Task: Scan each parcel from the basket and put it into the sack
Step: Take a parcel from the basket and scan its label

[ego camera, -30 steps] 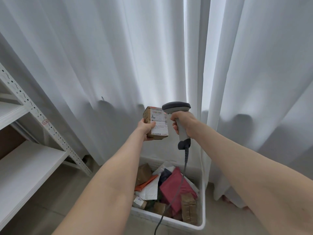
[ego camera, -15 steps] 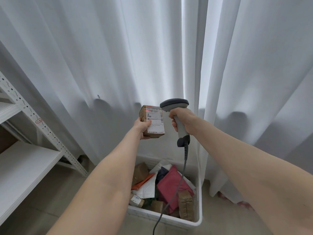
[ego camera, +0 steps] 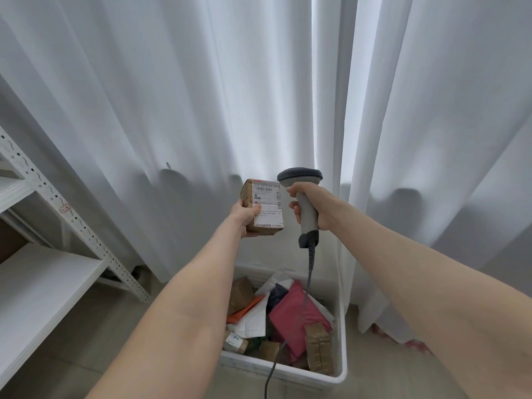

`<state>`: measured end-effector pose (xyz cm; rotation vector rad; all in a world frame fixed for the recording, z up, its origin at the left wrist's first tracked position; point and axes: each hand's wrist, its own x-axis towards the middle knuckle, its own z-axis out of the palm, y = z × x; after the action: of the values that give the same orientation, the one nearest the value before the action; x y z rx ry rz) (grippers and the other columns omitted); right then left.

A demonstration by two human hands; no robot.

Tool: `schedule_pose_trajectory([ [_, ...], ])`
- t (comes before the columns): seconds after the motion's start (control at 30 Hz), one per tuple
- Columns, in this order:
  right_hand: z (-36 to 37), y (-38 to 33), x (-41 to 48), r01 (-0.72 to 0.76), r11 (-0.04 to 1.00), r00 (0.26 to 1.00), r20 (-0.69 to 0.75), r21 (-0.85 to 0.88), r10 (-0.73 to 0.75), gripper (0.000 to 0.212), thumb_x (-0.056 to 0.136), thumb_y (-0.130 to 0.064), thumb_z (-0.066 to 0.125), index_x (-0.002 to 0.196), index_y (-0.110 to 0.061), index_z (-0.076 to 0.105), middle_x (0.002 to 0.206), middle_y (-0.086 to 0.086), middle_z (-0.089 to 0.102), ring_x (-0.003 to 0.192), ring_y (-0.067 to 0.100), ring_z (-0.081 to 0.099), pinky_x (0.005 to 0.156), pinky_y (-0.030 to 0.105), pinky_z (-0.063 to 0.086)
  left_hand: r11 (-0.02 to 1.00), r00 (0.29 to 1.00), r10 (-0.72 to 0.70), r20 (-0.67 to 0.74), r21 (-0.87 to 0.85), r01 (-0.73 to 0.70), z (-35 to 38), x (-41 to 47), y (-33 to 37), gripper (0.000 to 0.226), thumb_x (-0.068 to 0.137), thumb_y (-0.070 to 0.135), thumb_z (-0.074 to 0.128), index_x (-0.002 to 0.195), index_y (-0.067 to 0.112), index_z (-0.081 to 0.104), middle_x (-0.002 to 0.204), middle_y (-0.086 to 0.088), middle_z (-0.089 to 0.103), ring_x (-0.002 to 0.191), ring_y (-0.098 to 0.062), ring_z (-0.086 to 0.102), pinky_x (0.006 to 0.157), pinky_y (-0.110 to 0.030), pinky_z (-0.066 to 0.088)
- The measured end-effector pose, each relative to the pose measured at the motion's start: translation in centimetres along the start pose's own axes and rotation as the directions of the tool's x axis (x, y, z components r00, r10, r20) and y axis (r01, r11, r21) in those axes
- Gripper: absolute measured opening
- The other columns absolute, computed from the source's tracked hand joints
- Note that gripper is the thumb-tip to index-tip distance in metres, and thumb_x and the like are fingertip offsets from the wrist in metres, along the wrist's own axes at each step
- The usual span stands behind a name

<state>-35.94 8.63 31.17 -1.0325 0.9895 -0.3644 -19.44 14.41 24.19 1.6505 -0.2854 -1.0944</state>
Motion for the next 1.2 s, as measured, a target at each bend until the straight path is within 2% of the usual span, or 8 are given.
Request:
schedule_pose_trajectory([
  [0.17,0.5,1.0,0.2,-0.028,0.998,0.999,0.029,0.063,0.026,0.011,0.088,-0.014,0.065,0.094,-0.008,0.059,0.056,0.002,0.058,0.047,0.009,0.051,0.048,0.020,0.050,1.000,1.000,0.007,0.017,-0.007,-0.007,-0.6,0.1,-0.2,0.041,0.093,0.013,0.061,0.132,0.015,0.046,0.116,-0.011,0.065,0.092,-0.027,0.063,0.068,-0.047,0.053],
  [0.43,4.4,4.8,1.4,-0.017,0.999,0.999,-0.047,0.040,0.019,0.004,0.089,-0.006,0.061,0.086,-0.006,0.058,0.061,0.006,0.052,0.040,0.011,0.047,0.044,0.021,0.044,0.998,0.997,-0.035,-0.063,-0.045,0.032,-4.7,-1.1,-2.8,0.059,0.086,0.013,0.070,0.137,0.010,0.042,0.118,-0.016,0.065,0.098,-0.029,0.066,0.075,-0.047,0.057],
  [0.67,10.5,9.2,-0.5,-0.037,0.999,0.996,0.083,0.000,0.037,0.005,0.088,-0.002,0.059,0.087,-0.005,0.056,0.061,0.008,0.051,0.047,0.015,0.047,0.049,0.026,0.043,0.991,0.967,-0.058,-0.249,-0.130,0.026,-11.8,-6.9,-6.8,0.059,0.087,0.009,0.066,0.140,0.009,0.040,0.125,-0.017,0.060,0.101,-0.029,0.062,0.078,-0.048,0.056],
  [0.77,13.3,11.7,-2.5,-0.025,1.000,0.981,0.194,-0.014,0.027,0.008,0.087,-0.002,0.061,0.095,-0.003,0.058,0.060,0.007,0.052,0.046,0.015,0.048,0.046,0.027,0.042,0.989,0.932,-0.054,-0.358,-0.150,0.000,-15.1,-11.1,-9.1,0.059,0.087,0.007,0.064,0.140,0.009,0.039,0.126,-0.018,0.059,0.098,-0.029,0.060,0.083,-0.050,0.054],
  [0.83,14.9,13.5,-4.2,-0.025,0.999,0.966,0.256,-0.023,0.030,0.006,0.086,-0.002,0.062,0.090,-0.004,0.057,0.058,0.007,0.053,0.043,0.015,0.049,0.045,0.026,0.042,0.986,0.899,-0.069,-0.432,-0.167,-0.005,-17.1,-14.4,-10.9,0.061,0.087,0.006,0.065,0.141,0.010,0.037,0.126,-0.018,0.059,0.100,-0.029,0.061,0.085,-0.050,0.054],
  [0.97,18.3,16.8,-8.5,-0.030,0.999,0.925,0.378,-0.031,0.039,0.009,0.085,0.002,0.063,0.083,-0.005,0.058,0.062,0.006,0.059,0.039,0.011,0.057,0.042,0.021,0.045,0.976,0.818,-0.113,-0.564,-0.215,-0.014,-20.7,-21.2,-14.5,0.067,0.083,0.009,0.072,0.140,0.009,0.037,0.125,-0.016,0.060,0.102,-0.027,0.063,0.075,-0.043,0.058],
  [1.1,22.2,19.9,-12.2,-0.035,0.992,0.889,0.450,-0.117,0.084,0.009,0.084,0.000,0.066,0.082,-0.006,0.061,0.063,0.005,0.063,0.042,0.010,0.060,0.051,0.026,0.049,0.961,0.752,-0.137,-0.645,-0.270,-0.057,-24.4,-27.2,-17.5,0.067,0.080,0.013,0.076,0.138,0.007,0.042,0.122,-0.014,0.063,0.093,-0.022,0.065,0.057,-0.035,0.057],
  [1.2,25.5,22.0,-14.8,-0.023,0.987,0.866,0.490,-0.162,0.100,0.012,0.086,0.003,0.064,0.078,-0.005,0.060,0.058,0.003,0.063,0.043,0.008,0.060,0.048,0.022,0.050,0.954,0.706,-0.161,-0.689,-0.292,-0.068,-27.3,-30.8,-19.8,0.064,0.080,0.016,0.076,0.136,0.006,0.045,0.122,-0.013,0.063,0.091,-0.021,0.063,0.059,-0.035,0.058],
])
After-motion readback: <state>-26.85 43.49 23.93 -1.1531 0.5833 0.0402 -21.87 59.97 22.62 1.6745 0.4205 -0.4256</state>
